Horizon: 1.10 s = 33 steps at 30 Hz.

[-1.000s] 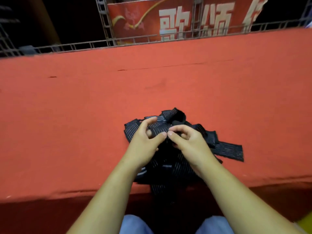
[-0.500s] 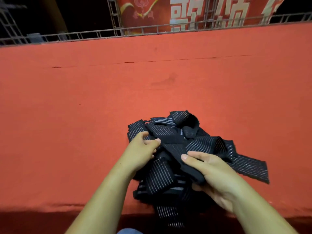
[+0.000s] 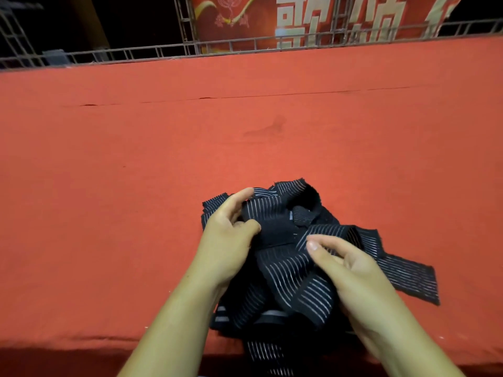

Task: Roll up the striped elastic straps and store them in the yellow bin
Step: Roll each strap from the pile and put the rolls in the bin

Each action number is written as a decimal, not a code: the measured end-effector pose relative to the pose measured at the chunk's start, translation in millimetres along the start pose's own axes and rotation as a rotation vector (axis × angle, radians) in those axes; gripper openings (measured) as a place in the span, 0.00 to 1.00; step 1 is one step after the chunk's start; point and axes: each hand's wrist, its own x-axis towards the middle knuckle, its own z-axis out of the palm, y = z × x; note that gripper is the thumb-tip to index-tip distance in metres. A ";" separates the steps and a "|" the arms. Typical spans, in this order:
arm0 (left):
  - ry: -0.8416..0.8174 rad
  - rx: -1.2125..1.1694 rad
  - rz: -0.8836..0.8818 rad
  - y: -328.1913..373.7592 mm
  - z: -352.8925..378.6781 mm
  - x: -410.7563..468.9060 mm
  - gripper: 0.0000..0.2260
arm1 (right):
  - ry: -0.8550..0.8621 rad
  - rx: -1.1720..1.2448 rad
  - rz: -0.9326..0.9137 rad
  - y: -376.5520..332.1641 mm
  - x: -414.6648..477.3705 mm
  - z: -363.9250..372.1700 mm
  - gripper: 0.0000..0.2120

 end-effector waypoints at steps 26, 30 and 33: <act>-0.089 0.128 0.121 -35.4 9.5 -77.4 0.38 | 0.049 0.283 -0.004 27.8 -15.0 4.4 0.17; -0.335 0.300 0.007 -34.3 18.3 -72.7 0.31 | 0.059 0.296 0.007 29.7 -19.3 2.7 0.16; -0.301 0.451 0.013 -45.9 21.7 -66.1 0.27 | 0.129 0.312 -0.032 31.8 -20.5 -2.2 0.18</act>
